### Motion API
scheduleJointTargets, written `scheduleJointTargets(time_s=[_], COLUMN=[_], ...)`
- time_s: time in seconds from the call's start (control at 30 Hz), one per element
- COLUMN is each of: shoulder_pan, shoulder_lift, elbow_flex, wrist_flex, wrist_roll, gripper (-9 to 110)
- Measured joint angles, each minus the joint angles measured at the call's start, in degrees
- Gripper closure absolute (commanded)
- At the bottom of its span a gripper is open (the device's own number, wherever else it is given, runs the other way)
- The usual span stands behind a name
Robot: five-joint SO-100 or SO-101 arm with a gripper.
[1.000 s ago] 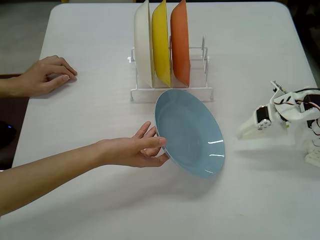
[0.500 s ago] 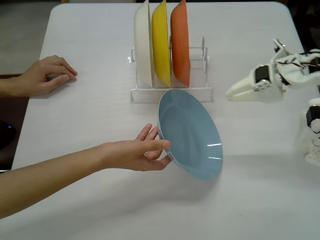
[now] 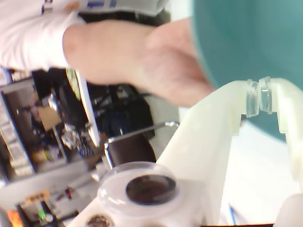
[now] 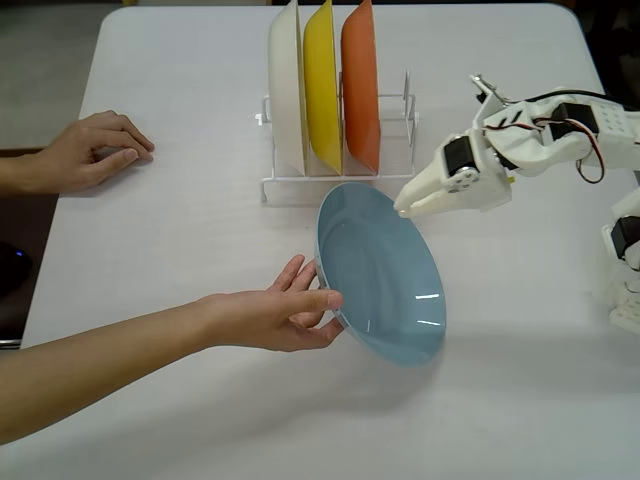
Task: Can you put the plate away?
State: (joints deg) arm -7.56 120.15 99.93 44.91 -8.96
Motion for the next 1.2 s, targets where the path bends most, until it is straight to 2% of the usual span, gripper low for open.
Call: scheduleJointTargets(time_s=[0.27,0.8,1.2], shoulder_pan=[-2.37,-3.78,-4.75], shoulder_lift=[-14.41,-36.3,-41.75], elbow_flex=[-16.08,-39.46,-43.95], wrist_flex=[2.46,7.29,11.16], wrist_roll=[0.09,1.85,9.84], gripper=[65,63,63])
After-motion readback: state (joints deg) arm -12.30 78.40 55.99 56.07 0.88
